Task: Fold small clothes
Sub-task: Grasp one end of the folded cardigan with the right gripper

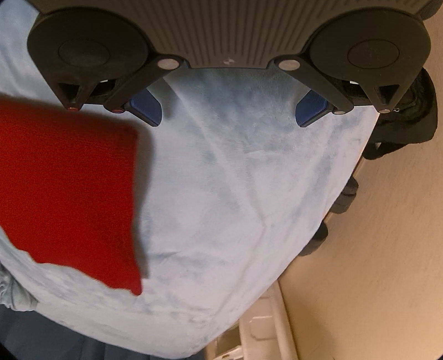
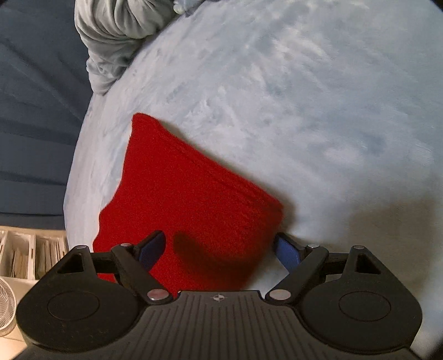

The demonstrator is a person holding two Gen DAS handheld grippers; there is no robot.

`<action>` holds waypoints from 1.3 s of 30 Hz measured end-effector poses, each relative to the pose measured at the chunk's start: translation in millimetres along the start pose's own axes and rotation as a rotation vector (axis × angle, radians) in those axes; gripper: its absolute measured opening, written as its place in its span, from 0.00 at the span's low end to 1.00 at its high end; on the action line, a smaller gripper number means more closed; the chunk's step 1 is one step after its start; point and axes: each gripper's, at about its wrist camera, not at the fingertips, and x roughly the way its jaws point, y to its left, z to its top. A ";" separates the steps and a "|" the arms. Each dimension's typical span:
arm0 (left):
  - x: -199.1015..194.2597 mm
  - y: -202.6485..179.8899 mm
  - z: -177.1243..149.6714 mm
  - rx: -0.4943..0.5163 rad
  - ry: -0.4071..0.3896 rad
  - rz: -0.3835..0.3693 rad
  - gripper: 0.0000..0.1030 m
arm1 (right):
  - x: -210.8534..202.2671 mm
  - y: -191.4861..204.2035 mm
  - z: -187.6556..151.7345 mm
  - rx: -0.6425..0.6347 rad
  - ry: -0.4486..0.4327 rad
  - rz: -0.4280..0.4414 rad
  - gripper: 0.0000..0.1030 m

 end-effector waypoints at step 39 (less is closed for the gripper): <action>28.7 53.6 11.7 -0.227 -0.045 -0.171 1.00 | 7.1 197.3 -419.3 -2.099 -0.066 0.017 0.15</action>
